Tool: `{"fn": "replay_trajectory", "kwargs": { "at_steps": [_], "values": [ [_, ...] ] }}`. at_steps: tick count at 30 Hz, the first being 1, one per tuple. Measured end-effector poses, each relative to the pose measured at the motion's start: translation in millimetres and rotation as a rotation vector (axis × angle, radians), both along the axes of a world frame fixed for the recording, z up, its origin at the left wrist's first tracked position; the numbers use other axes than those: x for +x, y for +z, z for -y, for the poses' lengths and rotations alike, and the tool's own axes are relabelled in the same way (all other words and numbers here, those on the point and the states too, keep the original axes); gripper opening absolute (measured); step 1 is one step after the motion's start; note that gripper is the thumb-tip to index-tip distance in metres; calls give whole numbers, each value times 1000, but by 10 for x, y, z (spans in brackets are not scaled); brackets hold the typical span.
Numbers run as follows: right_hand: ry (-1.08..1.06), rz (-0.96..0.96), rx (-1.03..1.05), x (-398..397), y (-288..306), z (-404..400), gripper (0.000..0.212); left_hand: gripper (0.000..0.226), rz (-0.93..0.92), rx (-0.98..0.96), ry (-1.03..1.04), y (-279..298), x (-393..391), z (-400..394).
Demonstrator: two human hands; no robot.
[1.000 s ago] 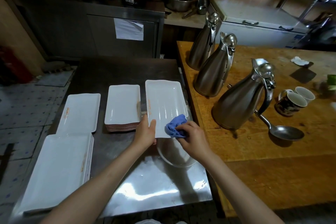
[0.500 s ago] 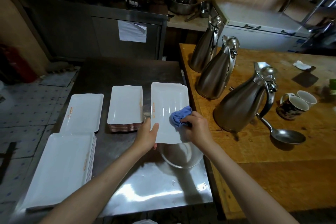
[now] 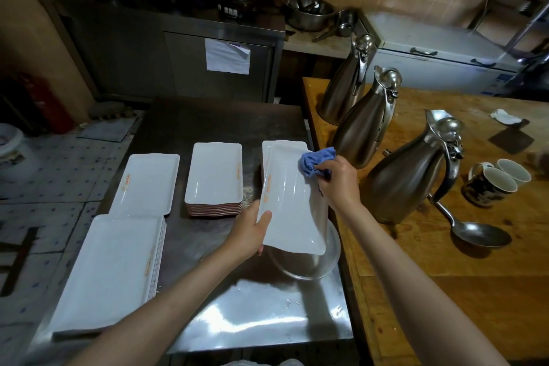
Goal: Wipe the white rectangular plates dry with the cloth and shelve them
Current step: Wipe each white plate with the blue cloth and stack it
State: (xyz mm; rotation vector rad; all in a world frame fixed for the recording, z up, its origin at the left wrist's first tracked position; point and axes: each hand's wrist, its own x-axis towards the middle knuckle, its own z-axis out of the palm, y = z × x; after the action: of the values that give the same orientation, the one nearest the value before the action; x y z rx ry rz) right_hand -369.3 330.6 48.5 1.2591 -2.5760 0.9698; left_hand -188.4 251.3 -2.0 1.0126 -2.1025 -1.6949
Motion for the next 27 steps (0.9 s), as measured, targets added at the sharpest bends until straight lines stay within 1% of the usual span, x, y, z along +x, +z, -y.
{"fn": "replay_trajectory", "kwargs": {
  "at_steps": [4,8,10,12,15,18,21,24,27],
  "values": [
    [-11,-20,46,-10,12,18,24,30,10,28,1,15,30,14],
    [42,94,100,13,38,14,29,35,26,42,7,58,87,72],
    [64,110,113,23,44,6,29,36,26,34,13,84,104,98],
    [47,90,74,35,48,7,28,36,15,42,2,114,115,100],
    [-16,118,-21,41,72,10,24,34,7,42,-18,149,140,106],
    [-13,99,-88,40,90,11,20,30,8,44,-48,173,160,136],
    [-32,160,-179,66,123,27,28,29,20,37,-77,199,177,149],
    [-9,190,-137,76,138,77,41,28,35,12,-94,204,200,170],
    [-19,198,-77,60,118,131,37,29,42,-3,-117,216,221,177]
  ]
}}
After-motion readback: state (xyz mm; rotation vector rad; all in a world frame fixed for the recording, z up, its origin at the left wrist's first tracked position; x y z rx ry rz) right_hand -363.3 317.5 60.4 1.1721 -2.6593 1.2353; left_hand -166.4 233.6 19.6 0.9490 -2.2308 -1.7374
